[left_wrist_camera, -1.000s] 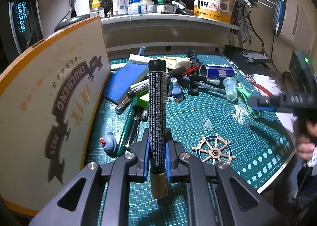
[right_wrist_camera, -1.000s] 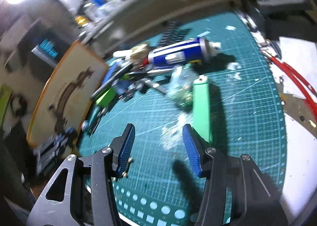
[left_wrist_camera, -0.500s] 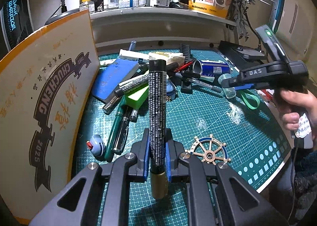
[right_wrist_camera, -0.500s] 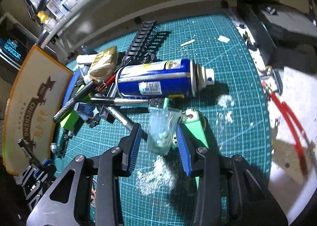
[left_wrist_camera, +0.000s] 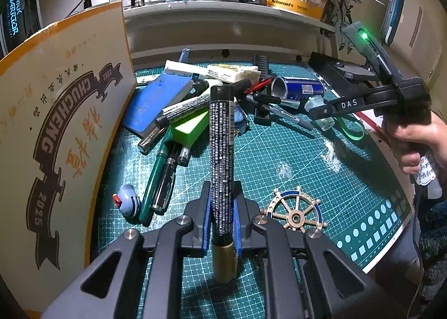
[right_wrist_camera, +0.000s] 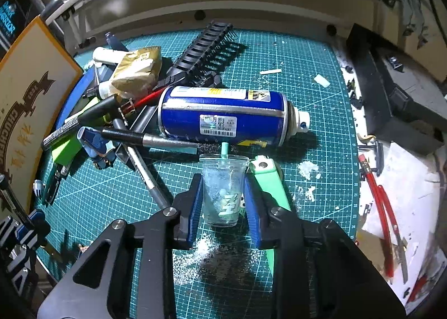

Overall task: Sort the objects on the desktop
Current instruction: 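Lower the right tool onto the clear plastic cup and close it, then lift the clear cup with the right tool while the left tool holds the marker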

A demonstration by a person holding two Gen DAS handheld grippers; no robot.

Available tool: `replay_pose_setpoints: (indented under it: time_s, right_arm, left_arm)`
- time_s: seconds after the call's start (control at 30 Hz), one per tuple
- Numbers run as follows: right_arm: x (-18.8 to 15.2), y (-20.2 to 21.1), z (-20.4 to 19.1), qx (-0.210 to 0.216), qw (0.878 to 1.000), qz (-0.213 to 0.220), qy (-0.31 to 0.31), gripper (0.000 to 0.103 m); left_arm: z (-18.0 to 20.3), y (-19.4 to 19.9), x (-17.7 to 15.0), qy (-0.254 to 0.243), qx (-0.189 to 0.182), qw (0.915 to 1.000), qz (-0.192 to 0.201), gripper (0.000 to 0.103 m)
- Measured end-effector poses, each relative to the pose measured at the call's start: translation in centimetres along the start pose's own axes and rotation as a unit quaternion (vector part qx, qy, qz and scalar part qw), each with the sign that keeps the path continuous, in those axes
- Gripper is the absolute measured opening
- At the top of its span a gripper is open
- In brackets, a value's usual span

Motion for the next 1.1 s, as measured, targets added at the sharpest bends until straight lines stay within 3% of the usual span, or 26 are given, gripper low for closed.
replay_pose_setpoints:
  time_s: [0.2,0.5,0.63,0.87,1.0,1.1]
  right_arm:
    - [-0.8,1.9,-0.1,0.027,0.999,0.035,-0.006,0.027]
    - [-1.7,10.9,-1.9,0.035,0.985,0.165,0.033,0.027]
    - [-2.3,15.4,-3.0,0.002,0.971,0.232,0.066,0.027]
    - [-3.9,21.8,-4.9,0.01,0.938,0.336,0.087,0.027]
    - [-5.0,24.4,-5.6,0.012,0.923,0.374,0.093,0.027]
    - [-5.9,25.1,-5.2,0.005,0.92,0.383,0.084,0.027]
  left_arm:
    - [0.0,1.0,0.4,-0.002,0.007,0.9999,0.011,0.013]
    - [0.5,2.4,0.9,-0.008,0.026,0.9991,0.034,0.013]
    - [1.3,3.1,1.3,-0.015,0.027,0.9985,0.046,0.013]
    - [2.0,4.4,2.4,-0.025,0.031,0.9967,0.07,0.013]
    - [2.2,5.5,3.1,-0.026,0.034,0.9954,0.086,0.013]
    - [2.2,6.1,3.1,-0.023,0.038,0.9944,0.096,0.013]
Point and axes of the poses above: each gripper's, at about its wrist camera, not at the fingertips, and y roughly against the way its jaws point, z to its right, x to its top, the point moved 7 cm from there along -y, roughly the way its jaws point, and after that the axes turned 2 degrees about x, right-handed, at the moved point
